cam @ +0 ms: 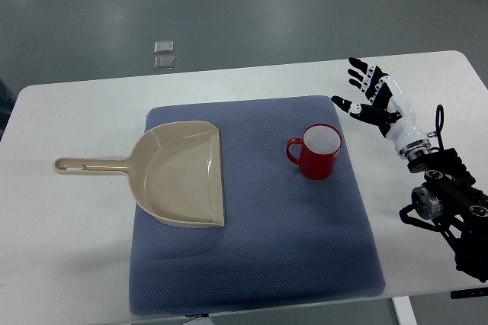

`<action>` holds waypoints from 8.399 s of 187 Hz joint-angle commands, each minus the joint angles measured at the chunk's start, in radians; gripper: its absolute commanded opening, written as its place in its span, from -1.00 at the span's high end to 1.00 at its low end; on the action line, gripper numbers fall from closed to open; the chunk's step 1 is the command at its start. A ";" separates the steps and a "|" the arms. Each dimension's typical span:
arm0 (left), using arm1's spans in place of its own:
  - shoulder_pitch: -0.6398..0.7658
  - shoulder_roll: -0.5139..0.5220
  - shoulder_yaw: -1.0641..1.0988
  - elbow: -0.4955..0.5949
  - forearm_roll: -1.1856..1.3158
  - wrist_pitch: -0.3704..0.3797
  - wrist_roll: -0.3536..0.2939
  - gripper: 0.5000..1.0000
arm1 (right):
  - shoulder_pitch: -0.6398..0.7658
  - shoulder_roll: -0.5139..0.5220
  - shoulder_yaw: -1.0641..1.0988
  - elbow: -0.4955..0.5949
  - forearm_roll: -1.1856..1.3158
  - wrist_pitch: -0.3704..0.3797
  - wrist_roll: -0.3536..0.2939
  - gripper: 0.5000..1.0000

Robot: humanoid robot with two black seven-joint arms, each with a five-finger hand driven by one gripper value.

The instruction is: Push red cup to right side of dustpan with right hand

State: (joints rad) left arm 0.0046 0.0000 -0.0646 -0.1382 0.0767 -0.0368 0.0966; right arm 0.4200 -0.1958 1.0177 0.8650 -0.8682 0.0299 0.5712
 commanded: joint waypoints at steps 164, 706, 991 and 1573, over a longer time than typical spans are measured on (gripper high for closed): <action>0.000 0.000 0.000 0.000 0.000 0.000 0.000 -1.00 | -0.003 -0.025 0.001 0.000 -0.003 0.064 -0.013 -0.65; 0.000 0.000 0.000 0.000 0.000 0.000 0.000 -1.00 | -0.110 -0.090 -0.021 0.026 -0.150 0.395 -0.014 -0.65; 0.000 0.000 -0.001 0.000 0.000 0.000 0.000 -1.00 | -0.099 -0.013 -0.067 0.017 -0.150 0.303 -0.028 -0.65; 0.000 0.000 0.000 0.000 0.000 0.000 0.000 -1.00 | -0.099 0.196 -0.143 -0.008 -0.144 0.205 -0.016 -0.65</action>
State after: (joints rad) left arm 0.0046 0.0000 -0.0647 -0.1381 0.0767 -0.0368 0.0966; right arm 0.3188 0.0000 0.8838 0.8570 -1.0155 0.2418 0.5553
